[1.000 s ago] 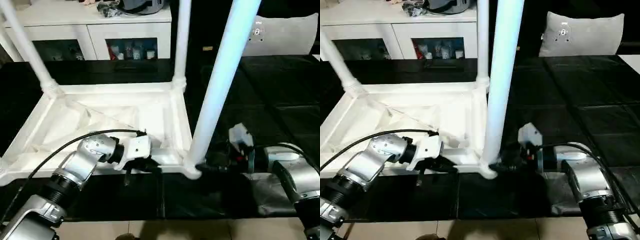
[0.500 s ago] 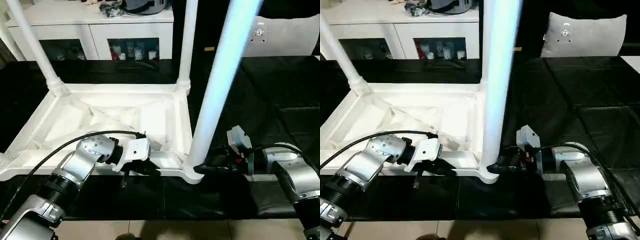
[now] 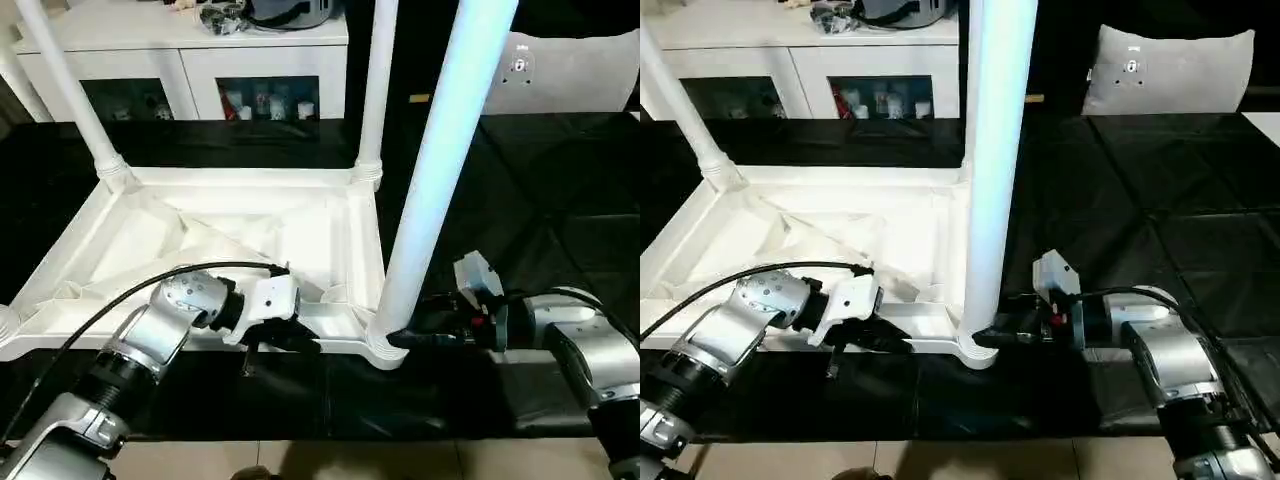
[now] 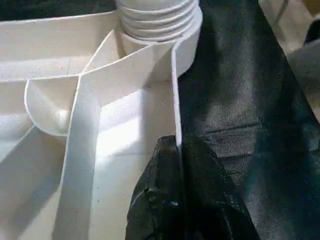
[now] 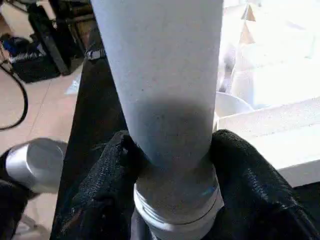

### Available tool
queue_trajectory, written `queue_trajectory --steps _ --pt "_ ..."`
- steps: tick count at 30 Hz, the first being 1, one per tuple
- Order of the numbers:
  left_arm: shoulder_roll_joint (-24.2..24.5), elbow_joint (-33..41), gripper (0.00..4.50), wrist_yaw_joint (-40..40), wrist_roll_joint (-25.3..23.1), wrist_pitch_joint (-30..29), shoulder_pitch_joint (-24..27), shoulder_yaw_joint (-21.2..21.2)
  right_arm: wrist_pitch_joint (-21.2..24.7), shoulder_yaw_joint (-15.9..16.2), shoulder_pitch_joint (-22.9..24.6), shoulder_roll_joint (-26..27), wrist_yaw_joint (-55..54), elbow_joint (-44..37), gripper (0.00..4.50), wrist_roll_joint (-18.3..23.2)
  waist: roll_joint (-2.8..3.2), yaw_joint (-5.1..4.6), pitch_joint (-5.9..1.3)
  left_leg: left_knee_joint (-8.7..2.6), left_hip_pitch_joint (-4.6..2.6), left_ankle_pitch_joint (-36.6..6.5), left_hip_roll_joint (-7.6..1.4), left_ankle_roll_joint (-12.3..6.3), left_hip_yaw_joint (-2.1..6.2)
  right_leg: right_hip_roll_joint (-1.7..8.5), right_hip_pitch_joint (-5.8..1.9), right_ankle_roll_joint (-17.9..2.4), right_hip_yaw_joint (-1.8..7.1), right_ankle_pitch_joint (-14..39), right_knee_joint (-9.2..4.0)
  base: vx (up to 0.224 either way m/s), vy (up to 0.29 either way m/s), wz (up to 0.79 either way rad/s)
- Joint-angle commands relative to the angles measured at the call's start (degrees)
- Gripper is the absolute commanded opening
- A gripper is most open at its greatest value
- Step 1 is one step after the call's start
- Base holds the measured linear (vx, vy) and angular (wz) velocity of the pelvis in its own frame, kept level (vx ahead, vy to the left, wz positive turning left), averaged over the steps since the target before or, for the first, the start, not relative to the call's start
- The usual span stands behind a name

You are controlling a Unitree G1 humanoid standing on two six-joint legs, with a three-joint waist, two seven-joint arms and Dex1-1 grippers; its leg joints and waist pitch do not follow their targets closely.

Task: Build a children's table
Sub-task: Rotate leg to tighten

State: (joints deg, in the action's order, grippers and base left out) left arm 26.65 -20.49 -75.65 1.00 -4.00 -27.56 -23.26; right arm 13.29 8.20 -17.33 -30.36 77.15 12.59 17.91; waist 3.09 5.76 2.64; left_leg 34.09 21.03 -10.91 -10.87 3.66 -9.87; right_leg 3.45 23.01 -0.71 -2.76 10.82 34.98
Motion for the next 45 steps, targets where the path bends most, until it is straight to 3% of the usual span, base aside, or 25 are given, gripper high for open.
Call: queue_trajectory --steps 1,2,3,4,6,7,8,9,11,13,14,15,16,18,21,22,27,31,35,37,38,40,43,45 --pt "-2.21 1.87 0.00 2.14 0.51 -4.57 0.69 -0.99 4.77 1.39 0.58 2.81 -5.10 -0.71 1.96 0.07 -0.83 -0.02 -3.33 -3.81 -0.22 -9.85 -2.11 -3.39 0.45 4.08 -2.81 -11.90 2.21 14.72 -4.56 0.000 0.000 0.00" --pt "-2.79 2.32 0.00 3.06 0.74 -6.02 0.65 -0.68 6.21 1.27 0.38 3.72 -7.52 -0.45 1.96 -0.47 -0.72 -0.18 -3.25 -3.91 -0.31 -10.28 -2.12 -3.05 0.45 4.00 -2.75 -11.87 2.22 15.37 -4.49 0.000 0.000 0.00" --pt "-4.17 2.66 0.00 5.40 0.81 -8.23 0.39 -0.04 7.06 1.18 -0.01 5.69 -12.56 0.31 1.96 -2.44 -0.77 -0.54 -2.77 -4.17 -0.45 -13.11 -1.90 -2.09 0.51 4.11 -2.49 -10.38 2.09 22.00 -5.24 0.000 0.000 0.00" --pt "-4.76 2.69 0.00 6.38 0.80 -9.03 0.24 0.21 7.39 1.03 -0.21 6.59 -14.63 0.71 1.96 -3.11 -0.81 -0.83 -2.70 -4.24 -0.48 -13.71 -1.83 -1.45 0.62 4.19 -2.53 -9.82 2.08 23.99 -5.34 0.000 0.000 0.00" --pt "-7.11 2.90 0.00 9.88 0.81 -11.77 -0.27 0.95 8.43 0.07 -1.01 10.48 -21.93 2.24 1.96 -4.63 -0.77 -1.45 -2.51 -4.46 -0.53 -15.08 -1.60 -0.25 0.89 4.33 -2.45 -7.60 1.96 29.39 -5.88 0.000 0.000 0.00" --pt "-8.72 3.16 0.00 12.54 0.36 -13.89 -0.60 1.41 9.74 -0.58 -1.51 12.81 -26.11 2.82 1.96 -5.05 -0.89 -2.35 -2.39 -4.55 -0.57 -16.82 -1.35 0.30 1.13 4.37 -2.40 -5.57 1.77 33.33 -6.49 0.000 0.000 0.00" --pt "-9.54 3.27 0.00 13.94 0.08 -14.90 -0.73 1.67 10.37 -0.83 -1.75 14.03 -28.18 3.07 1.96 -5.26 -0.89 -2.35 -2.39 -4.55 -0.57 -16.82 -1.35 0.30 1.13 4.37 -2.40 -5.57 1.77 33.33 -6.49 0.000 0.000 0.00" --pt "-11.28 3.44 0.00 17.00 -0.60 -17.19 -1.02 2.21 11.25 -1.42 -2.35 16.36 -32.43 3.67 1.95 -5.92 -0.76 -3.07 -2.20 -4.64 -0.42 -18.28 -1.20 0.53 1.31 4.24 -2.35 -4.70 1.54 34.95 -6.79 0.000 0.000 0.00" --pt "-13.23 2.92 0.00 20.65 -1.40 -18.81 -1.49 2.96 11.31 -2.19 -3.36 18.67 -37.30 5.15 1.95 -7.03 -0.66 -4.19 -2.15 -4.26 -1.10 -20.93 -0.82 0.79 1.51 4.35 -1.89 -3.40 1.16 38.77 -7.49 0.000 0.000 0.00" --pt "-15.77 2.62 0.00 24.70 -1.87 -20.75 -2.03 4.03 10.04 -3.80 -4.95 21.40 -44.46 7.81 1.95 -8.89 -0.41 -4.66 -2.29 -4.47 -1.07 -21.54 -0.90 0.40 1.68 4.26 -1.92 -3.31 1.01 37.76 -7.68 0.000 0.000 0.00" --pt "-15.77 2.62 0.00 24.70 -1.87 -20.75 -2.03 4.03 10.04 -3.80 -4.95 21.40 -44.46 7.81 1.95 -8.89 0.01 -5.02 -2.35 -4.74 -0.93 -22.00 -1.09 0.38 1.84 4.20 -2.10 -4.00 0.76 35.26 -7.64 0.000 0.000 0.00" --pt "-16.88 2.35 0.00 26.39 -2.06 -21.06 -2.29 4.53 8.59 -4.26 -5.43 22.23 -46.43 8.82 1.95 -9.52 -0.01 -5.17 -2.36 -4.84 -0.78 -22.43 -1.16 0.28 1.94 4.18 -2.25 -4.21 0.61 34.19 -7.62 0.000 0.000 0.00" --pt "-17.93 2.13 0.00 27.57 -2.21 -21.13 -2.51 4.67 6.82 -5.05 -5.53 23.23 -47.30 9.34 2.51 -9.33 0.00 -5.43 -2.47 -4.89 -1.03 -23.33 -1.31 0.15 1.85 4.17 -2.11 -4.93 0.48 32.07 -7.65 0.000 0.000 0.00" --pt "-18.59 1.97 0.00 28.57 -2.94 -20.71 -2.70 4.62 4.97 -6.07 -5.24 24.21 -47.66 8.96 2.64 -8.89 0.05 -5.53 -2.61 -4.95 -1.03 -23.40 -1.40 -0.37 1.80 4.25 -2.25 -6.13 0.52 29.16 -7.57 0.000 0.000 0.00" --pt "-16.99 1.68 0.00 27.96 -3.98 -18.74 -2.78 4.15 2.60 -6.61 -3.67 23.21 -44.61 6.75 2.86 -7.59 0.28 -5.11 -2.94 -5.10 -0.74 -20.51 -1.69 -1.14 1.53 4.30 -2.60 -8.61 1.03 21.47 -6.89 0.000 0.000 0.00" --pt "-16.46 1.58 0.00 27.58 -4.12 -18.41 -2.76 4.02 2.25 -6.69 -3.37 22.74 -43.87 6.44 3.00 -7.36 0.02 -4.97 -2.97 -5.02 -0.75 -19.62 -1.67 -1.57 1.27 4.22 -2.67 -9.47 1.14 19.39 -6.70 0.000 0.000 0.00" --pt "-12.65 0.89 0.00 23.43 -4.85 -15.57 -2.23 2.96 0.13 -6.33 -1.65 18.51 -36.97 4.49 3.43 -6.11 0.33 -4.38 -3.22 -4.80 -0.56 -16.60 -1.68 -2.92 1.00 4.51 -2.97 -10.35 1.07 18.08 -6.42 0.000 0.000 0.00" --pt "-9.09 0.33 0.00 18.33 -4.88 -11.46 -1.91 1.98 -0.77 -5.83 -0.52 13.68 -29.54 3.05 3.72 -5.22 -0.04 -3.31 -3.56 -4.40 -0.26 -12.11 -1.69 -4.26 0.75 4.56 -3.32 -11.43 1.11 13.35 -5.76 0.000 0.000 0.00" --pt "-6.91 0.37 0.00 13.37 -3.85 -7.71 -1.62 1.24 -1.87 -5.00 -0.56 10.19 -25.78 3.10 4.00 -6.21 0.21 -2.53 -4.04 -3.93 -0.16 -6.99 -2.03 -5.46 0.71 4.42 -3.24 -13.51 1.01 6.40 -4.72 0.000 0.000 0.00" --pt "-5.32 0.51 0.00 10.04 -3.08 -5.57 -1.37 0.55 -2.26 -4.58 -0.51 8.01 -20.94 2.27 4.00 -4.74 0.20 -2.16 -4.02 -3.84 -0.26 -6.45 -2.16 -6.01 0.58 4.35 -3.10 -14.49 1.00 4.10 -4.42 0.000 0.000 0.00" --pt "-4.71 0.38 0.00 8.90 -3.02 -4.78 -1.38 0.26 -2.16 -4.28 -0.39 6.97 -18.27 1.57 4.00 -3.83 -0.09 -1.80 -4.04 -3.78 -0.31 -7.49 -2.13 -6.38 0.51 4.32 -3.25 -14.81 0.89 4.31 -4.34 0.000 0.000 0.00" --pt "-3.57 -0.15 0.00 6.84 -2.96 -3.02 -1.56 -0.36 -2.08 -3.58 -0.24 4.85 -13.17 0.39 4.00 -2.26 -0.02 -1.43 -3.86 -3.84 -0.22 -8.23 -2.33 -6.72 0.43 4.47 -3.28 -14.42 0.95 5.43 -4.39 0.000 0.000 0.00" --pt "-2.27 -0.42 0.00 2.92 -2.24 -1.34 -1.81 -1.09 -2.45 -2.80 -1.01 2.65 -8.13 0.86 3.72 -1.69 -0.57 -0.85 -3.66 -3.92 -0.33 -9.97 -2.33 -6.04 0.28 4.73 -3.12 -13.50 1.03 9.90 -4.82 0.000 0.000 0.00" --pt "-1.95 -0.55 0.00 1.66 -2.08 -0.59 -1.92 -1.28 -2.53 -2.47 -1.29 1.97 -6.52 1.00 3.65 -1.37 -0.50 -0.56 -3.59 -3.95 -0.54 -10.72 -2.32 -5.10 0.25 4.78 -2.89 -12.65 1.15 13.09 -5.09 0.000 0.000 0.00"
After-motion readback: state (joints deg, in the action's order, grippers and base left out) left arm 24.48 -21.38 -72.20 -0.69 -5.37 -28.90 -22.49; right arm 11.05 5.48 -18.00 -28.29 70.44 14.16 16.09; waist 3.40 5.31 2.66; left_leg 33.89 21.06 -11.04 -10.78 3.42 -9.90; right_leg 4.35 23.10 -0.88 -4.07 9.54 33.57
